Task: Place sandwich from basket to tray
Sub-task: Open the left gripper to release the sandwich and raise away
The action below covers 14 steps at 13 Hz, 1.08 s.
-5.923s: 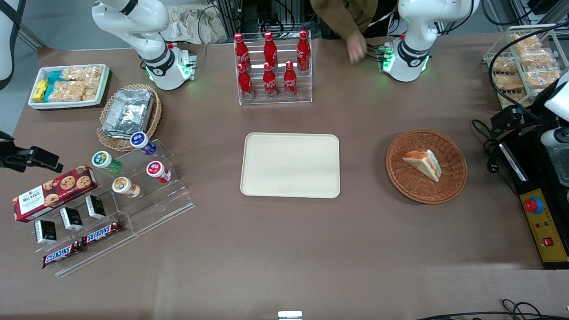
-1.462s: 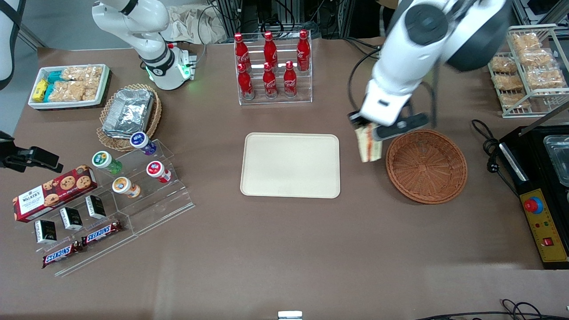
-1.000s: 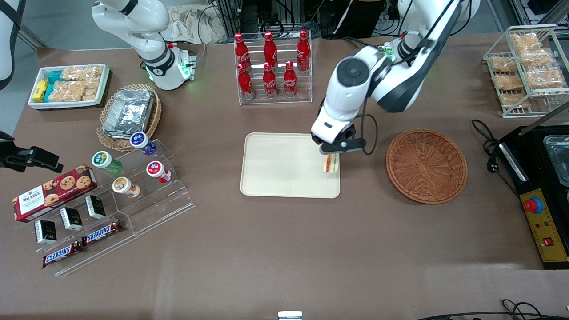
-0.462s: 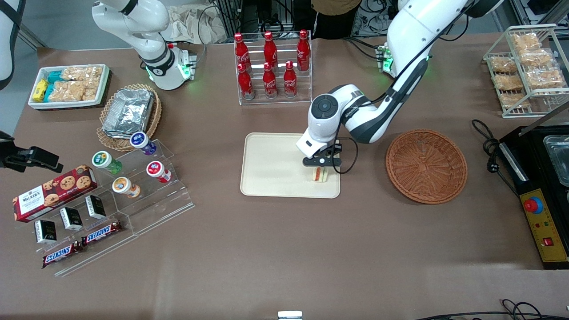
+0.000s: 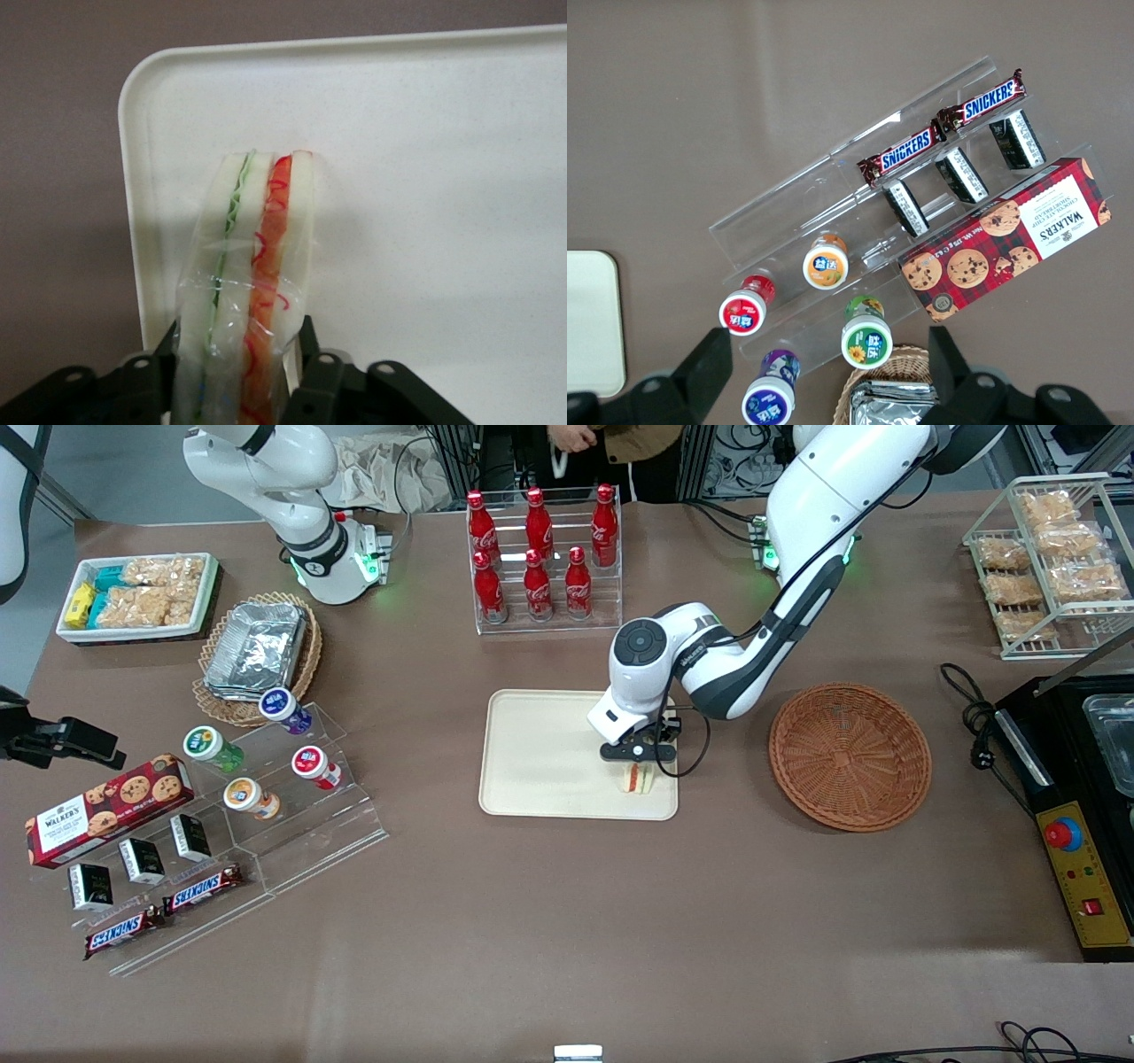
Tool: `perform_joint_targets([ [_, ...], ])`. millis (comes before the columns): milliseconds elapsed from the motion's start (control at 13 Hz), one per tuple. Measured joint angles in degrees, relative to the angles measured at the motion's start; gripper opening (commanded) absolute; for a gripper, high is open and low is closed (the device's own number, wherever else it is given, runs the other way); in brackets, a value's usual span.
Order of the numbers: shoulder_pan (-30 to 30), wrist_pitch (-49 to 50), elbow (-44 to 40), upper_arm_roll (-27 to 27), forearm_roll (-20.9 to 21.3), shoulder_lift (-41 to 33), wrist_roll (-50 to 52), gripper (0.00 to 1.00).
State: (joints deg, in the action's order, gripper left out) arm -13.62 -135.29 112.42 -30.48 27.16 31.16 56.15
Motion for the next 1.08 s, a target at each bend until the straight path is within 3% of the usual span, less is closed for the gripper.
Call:
perform_joint_targets([
  [385,0.22,4.55,-6.59,0.03,-1.54,-1.15,2.36,1.0],
  [692,0.88,19.15,-17.58,0.6,-7.99,-9.32,3.42,1.0],
  [923,5.25,29.59,-22.19,1.68,-11.85,-17.3,2.3,1.0],
  [1077,5.85,34.35,-23.04,6.87,-15.92,-22.43,-4.08,1.0],
])
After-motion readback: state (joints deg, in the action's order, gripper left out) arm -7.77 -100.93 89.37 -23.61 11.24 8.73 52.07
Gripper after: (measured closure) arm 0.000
